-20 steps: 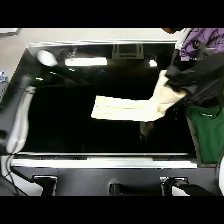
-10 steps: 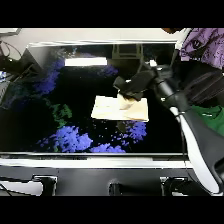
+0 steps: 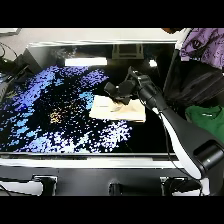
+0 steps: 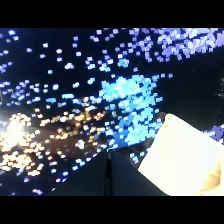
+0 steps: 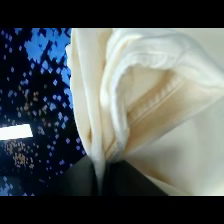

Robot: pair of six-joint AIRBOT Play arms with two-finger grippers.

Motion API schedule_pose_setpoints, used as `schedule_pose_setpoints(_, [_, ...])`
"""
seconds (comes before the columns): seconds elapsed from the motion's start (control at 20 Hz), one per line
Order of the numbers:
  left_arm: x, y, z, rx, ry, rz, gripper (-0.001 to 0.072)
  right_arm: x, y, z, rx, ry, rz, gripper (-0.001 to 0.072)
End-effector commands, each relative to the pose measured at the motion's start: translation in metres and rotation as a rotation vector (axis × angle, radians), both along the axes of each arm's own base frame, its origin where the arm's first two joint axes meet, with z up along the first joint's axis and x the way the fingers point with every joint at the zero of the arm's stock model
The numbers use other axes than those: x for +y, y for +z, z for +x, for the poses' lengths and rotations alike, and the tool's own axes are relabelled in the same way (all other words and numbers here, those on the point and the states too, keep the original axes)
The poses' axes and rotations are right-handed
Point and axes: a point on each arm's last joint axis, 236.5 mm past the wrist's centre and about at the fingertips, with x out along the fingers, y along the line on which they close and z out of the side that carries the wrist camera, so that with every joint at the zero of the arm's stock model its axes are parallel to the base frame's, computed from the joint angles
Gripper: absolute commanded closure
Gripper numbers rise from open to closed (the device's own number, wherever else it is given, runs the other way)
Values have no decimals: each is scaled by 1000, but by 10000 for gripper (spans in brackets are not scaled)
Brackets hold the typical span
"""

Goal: Fold the clothes and pants, and hang the long-sleeved shirts on hangers.

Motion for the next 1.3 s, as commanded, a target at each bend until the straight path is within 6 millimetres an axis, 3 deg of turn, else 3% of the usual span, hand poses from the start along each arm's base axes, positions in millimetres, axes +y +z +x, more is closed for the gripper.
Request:
schedule_pose_setpoints(0.0, [-3,-1,-1,4,-7,1,692,15,-9,16,-37,-8,55,611])
schedule_pose_setpoints(0.1, [-4,-3,-1,9,-9,0,692,25,4,22,-91,12,104,407])
schedule_pose_setpoints(0.15, [-4,-4,-2,13,-9,0,692,29,15,26,-128,23,127,250])
schedule_pose_setpoints(0.2, [-5,-6,-3,19,-10,-2,692,31,28,26,-168,49,136,200])
schedule_pose_setpoints(0.35, [-5,-7,-6,34,-14,-2,692,18,72,24,-253,86,125,176])
schedule_pose_setpoints(0.45, [-5,-7,-6,34,-14,-2,692,-20,92,27,-254,70,102,176])
schedule_pose_setpoints(0.6, [-5,-7,-6,34,-14,-2,692,-114,96,31,-212,67,-11,177])
schedule_pose_setpoints(0.7, [-5,-7,-6,32,-15,-2,692,-186,78,29,-138,61,-87,176])
schedule_pose_setpoints(0.8, [-5,-6,-6,30,-15,-2,692,-244,52,26,-65,51,-114,167])
schedule_pose_setpoints(0.9, [-5,-5,-6,28,-21,2,692,-272,19,19,5,65,-37,167])
schedule_pose_setpoints(1.0, [-5,-5,-6,28,-21,2,692,-273,-19,8,81,112,81,168])
schedule_pose_setpoints(1.15, [-5,-5,-6,28,-20,2,692,-252,-70,-8,172,206,177,177])
schedule_pose_setpoints(1.25, [-5,-6,-6,28,-20,1,692,-240,-94,-11,210,227,196,188])
